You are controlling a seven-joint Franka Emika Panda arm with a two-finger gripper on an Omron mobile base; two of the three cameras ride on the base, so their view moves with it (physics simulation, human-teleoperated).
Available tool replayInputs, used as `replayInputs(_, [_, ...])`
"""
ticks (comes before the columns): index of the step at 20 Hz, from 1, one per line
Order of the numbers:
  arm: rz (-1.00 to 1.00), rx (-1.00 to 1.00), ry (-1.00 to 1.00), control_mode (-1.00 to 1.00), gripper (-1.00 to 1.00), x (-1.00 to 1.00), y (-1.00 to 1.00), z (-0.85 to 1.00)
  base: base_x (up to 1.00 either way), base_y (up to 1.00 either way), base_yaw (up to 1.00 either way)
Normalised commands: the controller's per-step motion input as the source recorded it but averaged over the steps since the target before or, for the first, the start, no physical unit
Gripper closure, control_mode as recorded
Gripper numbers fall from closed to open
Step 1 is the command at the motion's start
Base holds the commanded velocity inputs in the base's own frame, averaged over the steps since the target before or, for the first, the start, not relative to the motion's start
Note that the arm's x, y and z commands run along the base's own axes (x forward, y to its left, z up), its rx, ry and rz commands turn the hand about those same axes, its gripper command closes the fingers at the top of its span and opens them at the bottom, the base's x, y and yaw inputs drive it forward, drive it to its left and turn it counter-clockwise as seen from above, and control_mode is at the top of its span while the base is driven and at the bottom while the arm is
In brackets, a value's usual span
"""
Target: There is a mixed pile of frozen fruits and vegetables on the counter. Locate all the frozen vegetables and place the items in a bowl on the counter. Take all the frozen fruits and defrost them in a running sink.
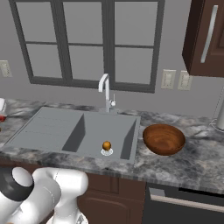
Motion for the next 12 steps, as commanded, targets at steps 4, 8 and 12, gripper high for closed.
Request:
replayInputs(4, [0.00,0.00,0.09,-1.00,-1.00,0.04,0.27,-0.14,0.00,0.00,0.00])
replayInputs(8, [0.00,0.00,0.03,-1.00,-1.00,0.09,0.30,-0.04,0.00,0.00,0.00])
replayInputs(12, [0.00,-0.01,0.00,-1.00,-1.00,0.14,0.29,-0.10,0.00,0.00,0.00])
